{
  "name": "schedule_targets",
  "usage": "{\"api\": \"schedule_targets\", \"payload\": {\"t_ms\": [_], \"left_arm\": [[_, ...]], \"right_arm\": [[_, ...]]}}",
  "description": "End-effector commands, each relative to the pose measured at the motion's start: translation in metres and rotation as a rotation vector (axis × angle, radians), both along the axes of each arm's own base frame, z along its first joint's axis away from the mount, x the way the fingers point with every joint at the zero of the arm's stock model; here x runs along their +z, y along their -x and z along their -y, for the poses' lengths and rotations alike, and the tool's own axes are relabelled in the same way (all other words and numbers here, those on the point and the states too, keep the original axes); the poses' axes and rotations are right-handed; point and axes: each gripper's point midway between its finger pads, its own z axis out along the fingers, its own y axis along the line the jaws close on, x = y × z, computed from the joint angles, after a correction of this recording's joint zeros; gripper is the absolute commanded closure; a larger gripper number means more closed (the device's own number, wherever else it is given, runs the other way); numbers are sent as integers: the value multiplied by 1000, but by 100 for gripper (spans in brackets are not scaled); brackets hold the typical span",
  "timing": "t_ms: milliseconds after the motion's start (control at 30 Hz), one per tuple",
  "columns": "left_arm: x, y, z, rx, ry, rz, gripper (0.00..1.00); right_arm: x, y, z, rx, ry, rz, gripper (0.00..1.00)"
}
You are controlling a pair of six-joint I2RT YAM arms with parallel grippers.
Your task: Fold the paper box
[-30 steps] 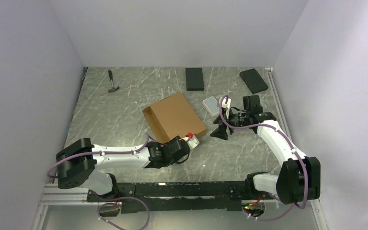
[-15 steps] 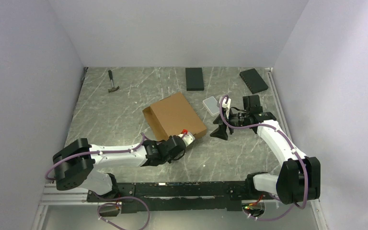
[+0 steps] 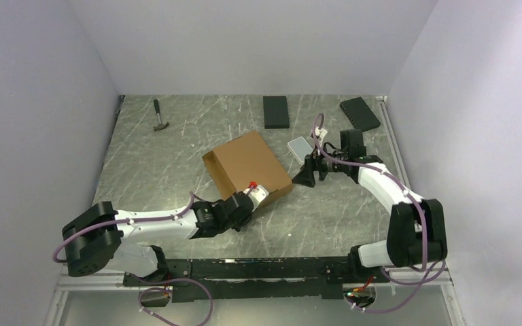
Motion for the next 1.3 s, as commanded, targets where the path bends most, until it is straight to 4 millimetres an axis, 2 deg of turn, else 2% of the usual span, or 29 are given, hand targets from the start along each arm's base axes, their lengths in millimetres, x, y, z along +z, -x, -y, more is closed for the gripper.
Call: {"api": "schedule_targets", "payload": {"t_ms": [0, 100, 333, 500, 600, 800, 933, 1000, 1267], "left_arm": [[11, 0, 14, -3, 115, -5, 66], [10, 0, 15, -10, 131, -6, 67], [5, -1, 15, -12, 145, -14, 69], [2, -2, 14, -2, 150, -26, 89], [-1, -1, 11, 5, 149, -36, 95], [-2, 0, 6, 31, 161, -37, 98], [-2, 1, 3, 42, 174, -41, 99], [-3, 2, 1, 49, 180, -44, 100], [-7, 4, -3, 74, 190, -62, 100]], "right_arm": [[-13, -26, -5, -161, -68, -168, 19], [-28, -37, -4, -211, -52, -232, 19], [-50, -43, -12, -209, -74, -382, 22], [-56, -42, -21, -173, -124, -487, 23], [-60, -42, -22, -170, -135, -515, 23], [-76, -43, -18, -209, -93, -545, 27], [-88, -45, -10, -259, -50, -556, 45], [-93, -47, -5, -282, -33, -560, 50], [-101, -47, -1, -304, -11, -572, 52]]}}
